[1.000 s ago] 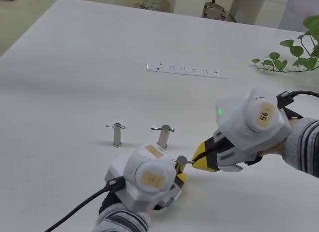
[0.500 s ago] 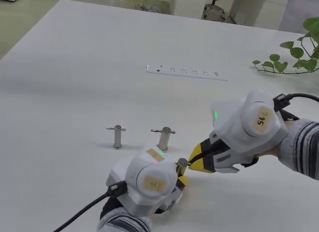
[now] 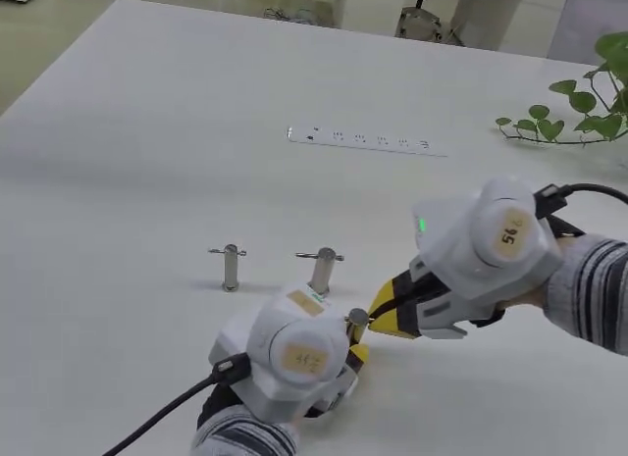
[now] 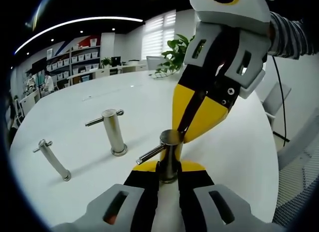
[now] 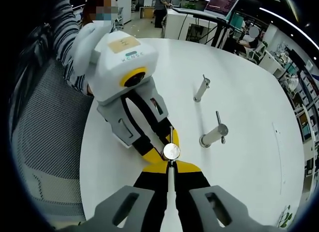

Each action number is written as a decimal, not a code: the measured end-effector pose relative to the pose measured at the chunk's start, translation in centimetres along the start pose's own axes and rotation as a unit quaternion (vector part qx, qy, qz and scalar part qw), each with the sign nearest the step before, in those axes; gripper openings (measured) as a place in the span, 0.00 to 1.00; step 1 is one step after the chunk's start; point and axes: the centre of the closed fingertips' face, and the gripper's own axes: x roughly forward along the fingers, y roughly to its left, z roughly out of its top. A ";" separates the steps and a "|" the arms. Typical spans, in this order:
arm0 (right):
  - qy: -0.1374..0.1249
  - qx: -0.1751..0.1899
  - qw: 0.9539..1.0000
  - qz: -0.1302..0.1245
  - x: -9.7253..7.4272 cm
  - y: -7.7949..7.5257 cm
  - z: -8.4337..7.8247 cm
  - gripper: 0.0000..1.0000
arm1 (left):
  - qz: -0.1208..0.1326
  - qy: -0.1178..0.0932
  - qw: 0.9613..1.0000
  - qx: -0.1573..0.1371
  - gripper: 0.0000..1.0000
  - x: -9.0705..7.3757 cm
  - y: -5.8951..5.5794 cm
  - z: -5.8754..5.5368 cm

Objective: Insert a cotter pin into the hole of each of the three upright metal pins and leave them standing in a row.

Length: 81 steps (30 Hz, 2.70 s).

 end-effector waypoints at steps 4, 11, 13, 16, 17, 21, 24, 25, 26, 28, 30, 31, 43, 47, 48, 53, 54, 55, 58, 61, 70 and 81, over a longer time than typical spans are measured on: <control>-0.001 0.006 1.000 -0.001 0.2 0.1 0.0 0.00 | 0.000 0.010 1.000 0.008 0.11 0.0 0.0 -0.4; -0.015 0.034 0.999 -0.011 0.1 -0.2 0.6 0.10 | -0.007 0.007 1.000 0.016 0.23 -0.1 -0.2 0.0; -0.026 0.052 0.998 -0.006 0.2 -0.1 1.0 0.11 | -0.010 0.011 1.000 0.016 0.26 -0.2 -0.2 -0.2; -0.031 0.072 0.997 -0.001 0.6 0.0 1.3 0.12 | -0.020 0.017 1.000 -0.010 0.32 -0.6 -0.2 -0.3; -0.031 0.076 0.997 0.000 0.8 0.0 1.3 0.12 | -0.024 0.011 0.999 -0.019 0.33 -0.8 -0.3 -0.1; -0.037 0.102 0.994 0.009 1.8 0.2 1.5 0.13 | -0.020 0.013 1.000 -0.002 0.38 -1.4 0.2 0.2; -0.037 0.111 0.993 0.010 2.3 0.1 1.5 0.13 | -0.023 0.014 1.000 -0.004 0.41 -1.7 0.3 0.3; -0.037 0.115 0.993 0.010 2.5 0.1 1.5 0.13 | -0.023 0.014 1.000 -0.003 0.42 -1.8 0.3 0.3; -0.038 0.117 0.992 0.010 2.6 0.0 1.6 0.12 | -0.023 0.015 1.000 -0.002 0.43 -1.9 0.3 0.3; -0.035 0.116 0.993 0.010 2.8 0.0 1.5 0.11 | -0.024 0.014 1.000 -0.003 0.43 -2.1 0.4 0.4; -0.035 0.120 0.992 0.008 2.8 -0.1 1.4 0.10 | -0.026 0.013 1.000 -0.010 0.44 -2.3 0.5 0.5; -0.037 0.124 0.991 0.010 2.7 0.0 1.5 0.09 | -0.025 0.012 1.000 -0.011 0.45 -2.4 0.5 0.6; -0.035 0.120 0.992 0.018 2.1 0.0 1.3 0.09 | -0.021 0.007 0.999 -0.030 0.50 -4.3 1.5 1.5; -0.033 0.118 0.992 0.012 1.6 -0.6 1.0 0.09 | -0.015 0.008 0.999 -0.030 0.52 -4.9 1.9 1.6; -0.031 0.117 0.993 0.009 1.4 -0.9 0.8 0.09 | -0.014 0.006 0.999 -0.032 0.53 -5.2 1.9 1.6; -0.023 0.117 0.993 -0.004 0.7 -2.3 -0.1 0.09 | -0.007 0.000 0.999 -0.038 0.54 -6.6 2.2 1.8; -0.021 0.118 0.993 -0.007 0.5 -2.7 -0.3 0.09 | -0.005 0.000 0.999 -0.039 0.55 -6.9 2.4 1.8; -0.019 0.118 0.993 -0.009 0.4 -2.9 -0.5 0.09 | -0.002 -0.001 0.999 -0.040 0.55 -7.2 2.5 1.8; -0.016 0.120 0.993 -0.012 0.1 -3.6 -1.0 0.09 | 0.007 -0.007 0.999 -0.047 0.57 -8.0 3.1 2.1; -0.011 0.118 0.993 -0.013 -0.1 -4.1 -1.4 0.09 | 0.016 -0.015 0.998 -0.054 0.58 -8.7 3.8 2.4; 0.000 0.120 0.993 -0.021 -0.4 -6.0 -2.7 0.09 | 0.038 -0.025 0.996 -0.076 0.62 -10.7 5.7 2.2; 0.020 0.106 0.994 -0.017 -0.1 -7.1 -3.9 0.09 | 0.055 -0.040 0.995 -0.078 0.68 -11.9 7.6 2.2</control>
